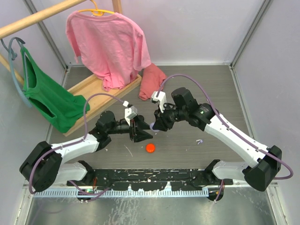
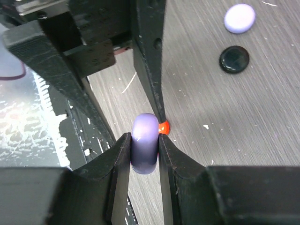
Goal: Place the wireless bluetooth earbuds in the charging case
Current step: Pick up the charging case at the center of the board.
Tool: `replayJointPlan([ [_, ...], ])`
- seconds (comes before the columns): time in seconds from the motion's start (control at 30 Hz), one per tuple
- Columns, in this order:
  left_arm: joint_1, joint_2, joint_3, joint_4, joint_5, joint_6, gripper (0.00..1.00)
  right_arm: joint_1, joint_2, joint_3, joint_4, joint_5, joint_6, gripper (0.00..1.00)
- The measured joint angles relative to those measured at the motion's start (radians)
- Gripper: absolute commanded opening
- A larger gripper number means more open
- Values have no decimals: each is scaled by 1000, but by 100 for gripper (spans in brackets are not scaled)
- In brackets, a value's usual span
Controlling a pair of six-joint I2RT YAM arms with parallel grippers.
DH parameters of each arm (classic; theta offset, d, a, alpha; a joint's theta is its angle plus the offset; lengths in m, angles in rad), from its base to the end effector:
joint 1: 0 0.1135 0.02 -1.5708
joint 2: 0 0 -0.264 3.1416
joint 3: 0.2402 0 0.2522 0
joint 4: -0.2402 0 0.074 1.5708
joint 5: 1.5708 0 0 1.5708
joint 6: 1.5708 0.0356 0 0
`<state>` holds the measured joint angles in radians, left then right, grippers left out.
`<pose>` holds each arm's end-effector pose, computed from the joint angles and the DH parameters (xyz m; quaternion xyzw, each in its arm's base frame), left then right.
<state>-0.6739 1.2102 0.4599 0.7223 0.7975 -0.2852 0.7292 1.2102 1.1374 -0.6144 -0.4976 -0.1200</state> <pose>0.1761 -0.1733 0.2346 0.3932 0.5960 -0.5434 0.4415 0.1803 0.1838 0.3358 -0.4569 0.7550 0.3366 0.3286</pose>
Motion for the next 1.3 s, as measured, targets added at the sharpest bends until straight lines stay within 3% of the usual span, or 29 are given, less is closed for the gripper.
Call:
replayJointPlan([
  [0.53,3,47,30,97,198,-124,36,2,14,16,-53,-178,-111,12],
  [0.63,3,54,34,97,216,-137,27,3,15,16,-64,-196,-115,13],
  [0.77,9,70,42,98,240,-154,23,8,24,20,-70,-210,-119,13],
  [0.9,10,94,48,99,254,-172,6,9,37,21,-83,-209,-121,14],
  [1.0,10,98,48,97,258,-176,0,10,46,26,-92,-208,-121,20],
  [1.1,11,98,48,98,254,-176,0,11,47,32,-95,-200,-121,37],
  [1.3,7,61,34,100,201,-175,0,15,40,31,-57,-161,-111,57],
])
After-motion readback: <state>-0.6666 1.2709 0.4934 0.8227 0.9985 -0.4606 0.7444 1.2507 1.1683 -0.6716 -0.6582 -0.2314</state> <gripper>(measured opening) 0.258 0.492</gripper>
